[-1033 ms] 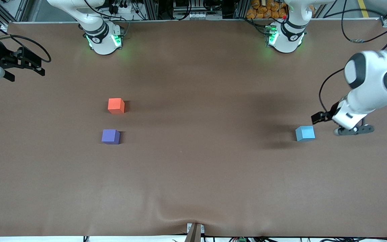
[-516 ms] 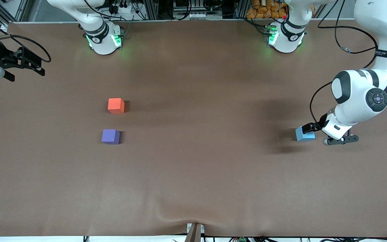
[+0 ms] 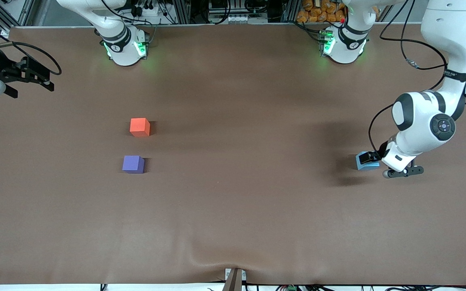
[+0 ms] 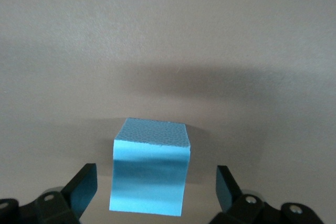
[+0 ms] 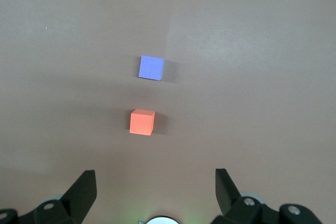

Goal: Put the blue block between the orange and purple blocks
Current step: 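Close the left gripper on the light-blue cube and lift it, then carry the blue cube toward the table middle and set it down, then retract the left gripper while the right gripper reaches the blue cube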

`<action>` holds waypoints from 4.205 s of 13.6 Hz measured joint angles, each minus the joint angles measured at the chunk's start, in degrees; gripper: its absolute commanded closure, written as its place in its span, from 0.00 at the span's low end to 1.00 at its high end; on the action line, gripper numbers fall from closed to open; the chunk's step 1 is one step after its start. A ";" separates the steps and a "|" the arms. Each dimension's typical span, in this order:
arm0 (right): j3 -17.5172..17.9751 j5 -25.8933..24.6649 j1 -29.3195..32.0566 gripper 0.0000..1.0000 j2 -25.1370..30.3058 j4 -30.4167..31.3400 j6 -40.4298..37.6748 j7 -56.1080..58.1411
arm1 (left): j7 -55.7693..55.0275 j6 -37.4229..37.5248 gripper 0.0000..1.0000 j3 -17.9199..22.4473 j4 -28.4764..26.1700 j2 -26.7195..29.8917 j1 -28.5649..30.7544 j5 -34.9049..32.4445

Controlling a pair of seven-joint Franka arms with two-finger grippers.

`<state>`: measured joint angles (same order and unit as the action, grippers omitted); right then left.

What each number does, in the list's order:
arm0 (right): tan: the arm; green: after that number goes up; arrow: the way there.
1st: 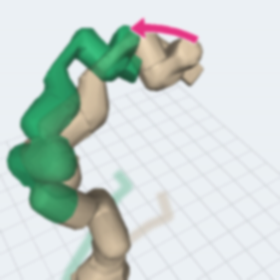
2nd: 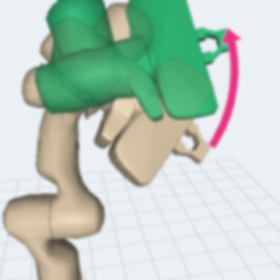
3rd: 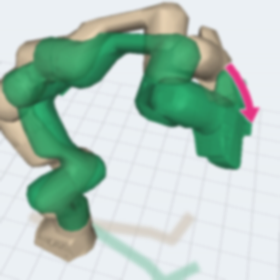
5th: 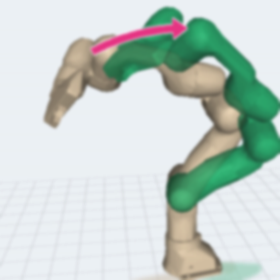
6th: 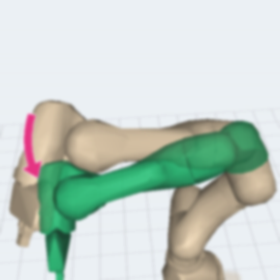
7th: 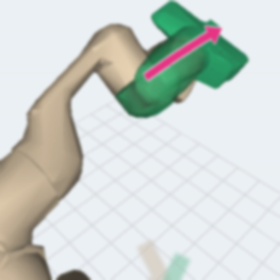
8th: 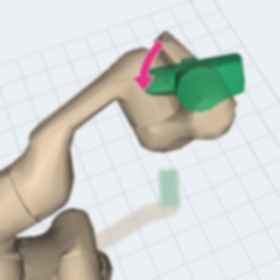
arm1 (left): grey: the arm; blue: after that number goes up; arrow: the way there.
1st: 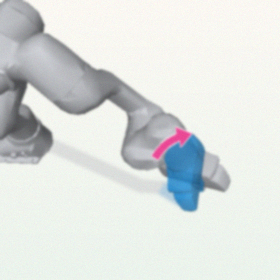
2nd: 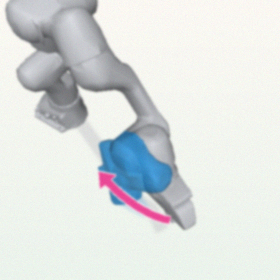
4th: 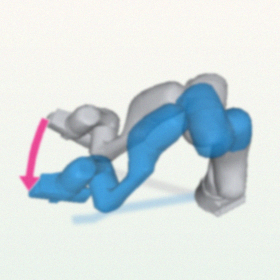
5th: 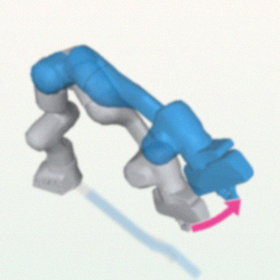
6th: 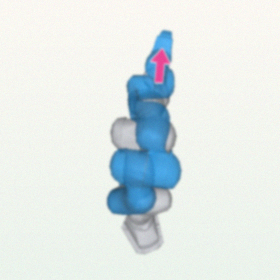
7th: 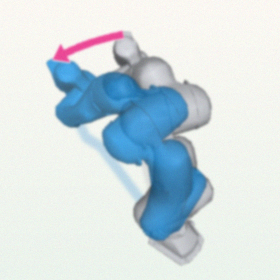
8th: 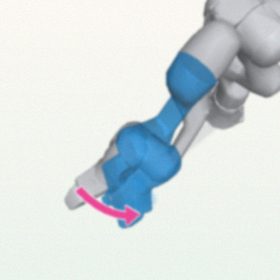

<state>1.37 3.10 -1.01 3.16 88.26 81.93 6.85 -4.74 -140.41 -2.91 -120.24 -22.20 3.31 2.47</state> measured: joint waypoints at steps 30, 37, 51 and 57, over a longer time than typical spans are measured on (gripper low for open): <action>0.08 0.03 0.00 0.00 0.01 -0.30 0.15 0.00 | -29.14 14.63 0.72 -3.77 39.85 -24.52 -51.69 -0.01; 0.21 0.04 -0.02 0.00 0.01 -0.32 0.15 0.00 | -34.62 15.06 0.00 -0.91 45.33 -27.29 -55.44 -0.04; 0.87 1.98 -3.95 0.00 -16.71 0.38 8.10 -5.87 | -25.18 51.47 0.00 3.50 44.12 3.71 -24.13 -3.90; 1.47 5.63 -15.77 0.00 -17.55 5.17 14.28 -26.87 | -19.20 45.77 0.00 3.35 36.09 9.18 -14.27 -4.79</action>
<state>2.84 8.73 -16.78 -14.39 93.43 96.21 -20.02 -23.94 -94.63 0.44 -84.15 -13.01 -10.96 -2.32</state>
